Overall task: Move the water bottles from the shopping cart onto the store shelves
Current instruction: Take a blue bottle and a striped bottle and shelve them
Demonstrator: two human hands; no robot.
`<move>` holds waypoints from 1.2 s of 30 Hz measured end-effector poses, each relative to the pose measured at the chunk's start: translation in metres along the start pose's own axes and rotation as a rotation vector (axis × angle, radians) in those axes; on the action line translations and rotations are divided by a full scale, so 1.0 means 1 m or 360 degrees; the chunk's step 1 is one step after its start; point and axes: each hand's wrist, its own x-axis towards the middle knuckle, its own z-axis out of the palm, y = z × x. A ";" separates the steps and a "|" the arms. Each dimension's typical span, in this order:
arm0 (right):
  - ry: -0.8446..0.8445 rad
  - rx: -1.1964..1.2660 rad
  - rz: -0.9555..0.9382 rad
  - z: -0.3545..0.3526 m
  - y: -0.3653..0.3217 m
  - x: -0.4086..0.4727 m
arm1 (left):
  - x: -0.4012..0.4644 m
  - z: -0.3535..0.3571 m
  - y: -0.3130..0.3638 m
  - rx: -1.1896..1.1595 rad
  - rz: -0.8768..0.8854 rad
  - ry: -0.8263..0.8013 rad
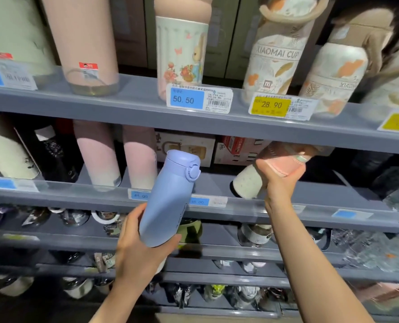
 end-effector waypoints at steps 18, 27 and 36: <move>-0.0621 -0.0671 -0.0144 -0.033 0.000 0.021 | 0.006 0.028 0.000 -0.0045 -0.0048 -0.0143; -0.0125 -0.0700 -0.0556 -0.057 -0.004 -0.067 | 0.006 0.040 0.012 -0.0065 -0.0014 -0.0024; -0.0990 -0.0366 0.0351 0.018 -0.008 -0.141 | -0.005 0.059 0.012 0.0327 0.0460 -0.0135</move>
